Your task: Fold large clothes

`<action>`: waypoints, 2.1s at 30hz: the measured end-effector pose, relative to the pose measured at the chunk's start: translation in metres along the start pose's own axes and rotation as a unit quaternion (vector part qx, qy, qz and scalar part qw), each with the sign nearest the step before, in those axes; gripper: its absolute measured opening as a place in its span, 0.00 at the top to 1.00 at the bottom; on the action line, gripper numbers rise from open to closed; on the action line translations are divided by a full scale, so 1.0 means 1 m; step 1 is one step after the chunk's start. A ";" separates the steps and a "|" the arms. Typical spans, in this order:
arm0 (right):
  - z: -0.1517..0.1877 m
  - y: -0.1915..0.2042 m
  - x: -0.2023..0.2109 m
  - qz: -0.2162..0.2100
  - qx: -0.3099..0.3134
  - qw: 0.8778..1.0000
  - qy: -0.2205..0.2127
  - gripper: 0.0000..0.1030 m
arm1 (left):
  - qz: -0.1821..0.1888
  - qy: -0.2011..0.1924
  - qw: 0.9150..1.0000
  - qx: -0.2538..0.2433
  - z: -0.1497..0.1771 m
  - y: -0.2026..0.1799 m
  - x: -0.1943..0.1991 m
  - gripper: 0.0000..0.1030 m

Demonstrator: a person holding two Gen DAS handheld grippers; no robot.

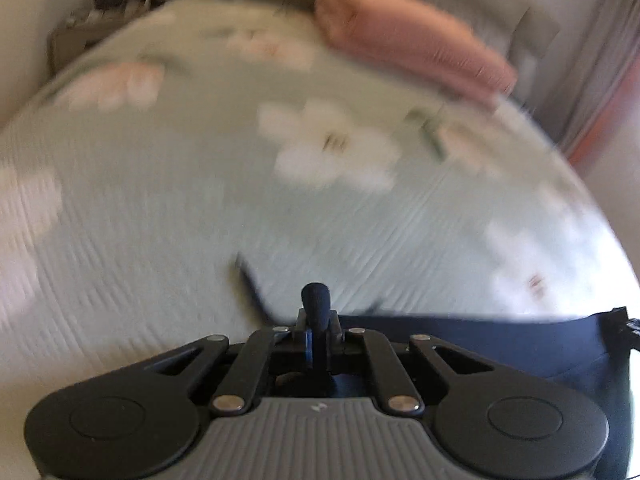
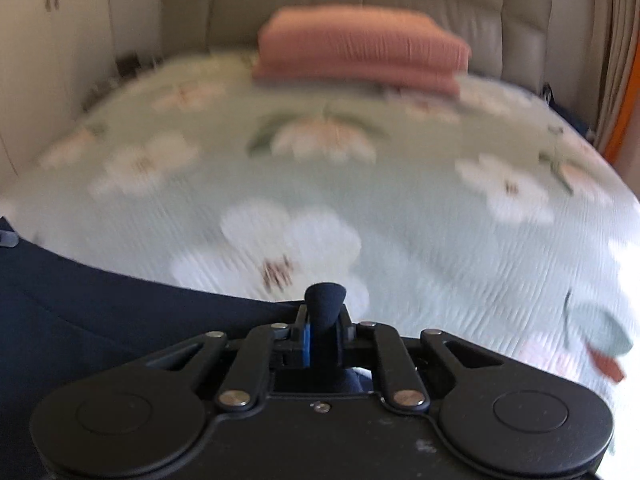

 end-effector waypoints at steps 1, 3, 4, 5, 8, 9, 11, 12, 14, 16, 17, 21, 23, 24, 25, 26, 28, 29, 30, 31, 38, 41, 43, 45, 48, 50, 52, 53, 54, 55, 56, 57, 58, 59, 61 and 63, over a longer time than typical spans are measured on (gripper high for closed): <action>0.005 0.000 -0.007 0.002 -0.004 1.000 0.008 0.87 | -0.005 0.000 1.000 -0.004 0.006 0.000 -0.007 0.93; 0.011 0.000 -0.015 0.006 -0.008 1.000 0.017 0.83 | -0.010 -0.013 1.000 -0.014 0.008 0.000 -0.008 0.89; 0.012 0.001 -0.017 0.012 -0.005 1.000 0.020 0.79 | -0.012 -0.013 1.000 -0.015 0.008 -0.001 -0.007 0.88; 0.011 0.001 -0.017 0.017 -0.001 1.000 0.024 0.71 | -0.015 -0.012 1.000 -0.017 0.007 0.000 -0.005 0.87; 0.004 -0.002 -0.006 0.029 0.002 0.999 0.031 0.53 | -0.044 -0.020 0.998 -0.033 0.004 -0.002 0.012 0.75; 0.002 -0.001 0.004 0.024 0.000 0.999 0.031 0.53 | -0.059 -0.028 0.997 -0.043 0.002 -0.003 0.022 0.74; -0.002 0.002 0.026 0.011 -0.002 1.000 0.021 0.53 | -0.061 -0.048 0.996 -0.053 -0.002 -0.007 0.047 0.73; -0.003 0.006 0.038 0.011 0.002 1.000 0.018 0.53 | -0.055 -0.057 0.995 -0.054 -0.002 -0.012 0.062 0.73; -0.001 0.019 0.061 0.004 0.011 1.000 0.017 0.53 | -0.042 -0.061 0.996 -0.055 0.002 -0.022 0.086 0.72; 0.002 0.037 0.083 -0.016 0.013 1.000 0.013 0.53 | -0.022 -0.054 0.997 -0.056 0.013 -0.038 0.107 0.71; 0.005 0.048 0.093 -0.028 0.013 0.999 0.016 0.53 | -0.008 -0.046 0.997 -0.059 0.019 -0.047 0.113 0.71; 0.023 0.094 0.106 -0.074 0.003 0.997 0.035 0.53 | 0.032 -0.016 0.996 -0.086 0.060 -0.085 0.125 0.70; 0.037 0.113 0.098 -0.074 0.007 0.996 0.047 0.53 | 0.030 0.008 0.995 -0.096 0.086 -0.095 0.118 0.70; 0.045 0.121 0.090 -0.073 0.009 0.996 0.055 0.55 | 0.027 0.018 0.995 -0.095 0.098 -0.095 0.113 0.70; 0.055 0.124 0.080 -0.067 0.006 0.996 0.064 0.63 | 0.023 0.029 0.995 -0.095 0.110 -0.093 0.106 0.71; 0.064 0.123 0.070 -0.061 0.001 0.996 0.072 0.67 | 0.015 0.036 0.995 -0.094 0.122 -0.089 0.098 0.71; 0.082 0.117 0.051 -0.049 -0.015 0.995 0.087 0.69 | 0.006 0.041 0.995 -0.090 0.138 -0.077 0.088 0.74; 0.090 0.112 0.044 -0.043 -0.026 0.994 0.093 0.69 | 0.005 0.041 0.996 -0.078 0.142 -0.068 0.085 0.76; 0.094 0.107 0.043 -0.042 -0.037 0.994 0.090 0.69 | 0.017 0.040 0.997 -0.057 0.144 -0.059 0.086 0.78; 0.096 0.103 0.044 -0.042 -0.045 0.995 0.084 0.70 | 0.034 0.041 0.998 -0.028 0.144 -0.048 0.088 0.81; 0.113 0.071 0.072 -0.014 -0.084 0.991 0.103 0.70 | 0.044 0.056 0.997 0.031 0.147 -0.010 0.113 0.96; 0.120 0.062 0.095 -0.001 -0.092 0.991 0.097 0.70 | 0.018 0.059 0.998 -0.005 0.158 -0.013 0.123 0.93; 0.130 0.056 0.107 0.015 -0.096 0.991 0.096 0.70 | 0.003 0.063 0.998 -0.020 0.168 -0.015 0.127 0.91; 0.149 0.048 0.109 0.033 -0.101 0.988 0.112 0.70 | -0.017 0.070 0.997 -0.031 0.180 -0.013 0.126 0.91; 0.180 0.035 0.103 0.045 -0.112 0.983 0.139 0.70 | -0.026 0.079 0.996 -0.018 0.194 -0.003 0.121 0.91; 0.183 0.035 0.105 0.042 -0.100 0.986 0.128 0.71 | -0.015 0.077 0.997 -0.005 0.195 0.002 0.120 0.91; 0.184 0.035 0.107 0.048 -0.097 0.985 0.134 0.71 | -0.008 0.081 0.997 0.010 0.198 0.010 0.122 0.93; 0.185 0.033 0.107 0.047 -0.101 0.985 0.134 0.71 | -0.007 0.083 0.996 0.018 0.198 0.015 0.121 0.94; 0.189 0.030 0.110 0.044 -0.105 0.985 0.131 0.71 | -0.004 0.085 0.996 0.029 0.199 0.019 0.121 0.95; 0.190 0.029 0.111 0.043 -0.109 0.985 0.131 0.71 | -0.002 0.087 0.995 0.040 0.199 0.023 0.122 0.95; 0.190 0.028 0.111 0.044 -0.109 0.984 0.132 0.71 | -0.002 0.089 0.995 0.046 0.200 0.025 0.123 0.95; 0.190 0.027 0.112 0.047 -0.105 0.984 0.134 0.71 | -0.003 0.090 0.995 0.047 0.201 0.027 0.126 0.95; 0.190 0.027 0.113 0.050 -0.101 0.984 0.136 0.71 | -0.007 0.091 0.995 0.045 0.202 0.028 0.127 0.95; 0.190 0.027 0.114 0.053 -0.096 0.984 0.138 0.71 | -0.012 0.093 0.995 0.043 0.203 0.029 0.130 0.95; 0.191 0.024 0.118 0.058 -0.098 0.983 0.143 0.71 | -0.020 0.097 0.994 0.038 0.203 0.032 0.139 0.90; 0.189 0.021 0.125 0.059 -0.110 0.982 0.138 0.71 | -0.019 0.085 0.996 0.035 0.196 0.032 0.151 0.78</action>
Point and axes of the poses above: each gripper's, at about its wrist camera, not at the fingertips, and x roughly against the way its jaws point, y to its left, z to its underside, the point moved 8 cm from there along -x, roughly the way its jaws point, and after that the axes turned 3 degrees about -z, right-handed, at the moved point
